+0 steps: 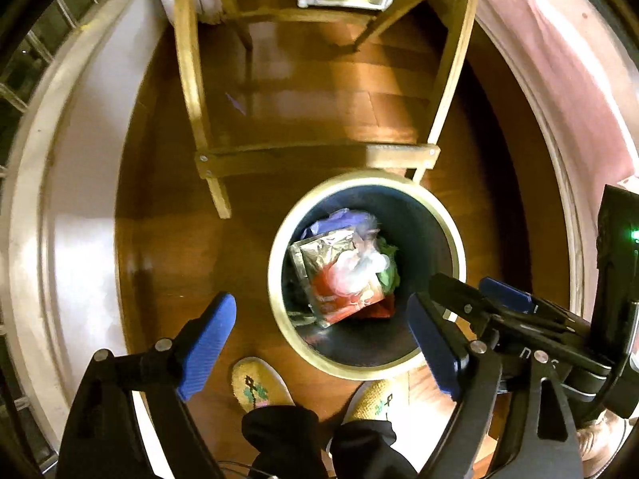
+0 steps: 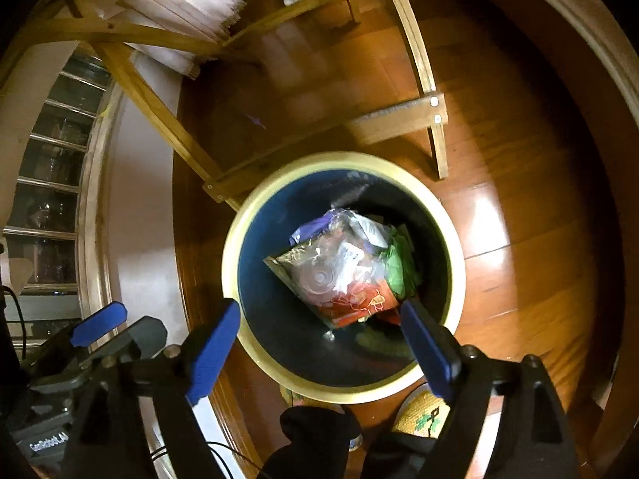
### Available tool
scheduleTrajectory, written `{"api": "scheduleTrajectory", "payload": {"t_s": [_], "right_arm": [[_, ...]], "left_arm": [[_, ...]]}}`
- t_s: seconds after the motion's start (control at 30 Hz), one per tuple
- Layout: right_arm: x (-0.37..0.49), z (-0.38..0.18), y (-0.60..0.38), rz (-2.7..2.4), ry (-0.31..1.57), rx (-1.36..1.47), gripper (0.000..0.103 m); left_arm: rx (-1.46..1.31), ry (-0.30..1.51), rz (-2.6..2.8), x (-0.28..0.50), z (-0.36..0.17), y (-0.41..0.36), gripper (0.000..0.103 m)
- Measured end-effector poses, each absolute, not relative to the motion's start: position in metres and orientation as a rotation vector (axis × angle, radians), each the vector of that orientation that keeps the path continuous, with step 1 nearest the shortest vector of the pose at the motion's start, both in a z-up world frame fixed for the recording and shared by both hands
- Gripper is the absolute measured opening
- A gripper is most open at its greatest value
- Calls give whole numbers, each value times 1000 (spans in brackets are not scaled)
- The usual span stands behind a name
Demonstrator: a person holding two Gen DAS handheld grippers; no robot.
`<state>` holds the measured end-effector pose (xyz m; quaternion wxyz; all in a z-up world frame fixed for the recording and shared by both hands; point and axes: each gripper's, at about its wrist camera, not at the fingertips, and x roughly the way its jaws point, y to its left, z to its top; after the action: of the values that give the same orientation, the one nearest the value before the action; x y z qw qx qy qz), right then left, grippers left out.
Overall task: Collect trash
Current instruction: 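Raise both tools from the bin back toward the bed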
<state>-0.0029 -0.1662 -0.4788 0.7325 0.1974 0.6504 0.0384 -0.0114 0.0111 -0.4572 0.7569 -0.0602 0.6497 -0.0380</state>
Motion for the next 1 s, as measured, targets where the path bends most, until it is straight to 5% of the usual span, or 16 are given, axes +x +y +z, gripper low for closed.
{"api": "scheduleTrajectory", "payload": {"t_s": [0.43,1.0], "right_arm": [[-13,-403,-169,77,1375,423,83],[-21,-214,-176,160,1222,394,83]], "left_arm": [[-134,1365,-64,-24,-373,13,86],[-153,1198,-69,-39,-167,13,86]]}}
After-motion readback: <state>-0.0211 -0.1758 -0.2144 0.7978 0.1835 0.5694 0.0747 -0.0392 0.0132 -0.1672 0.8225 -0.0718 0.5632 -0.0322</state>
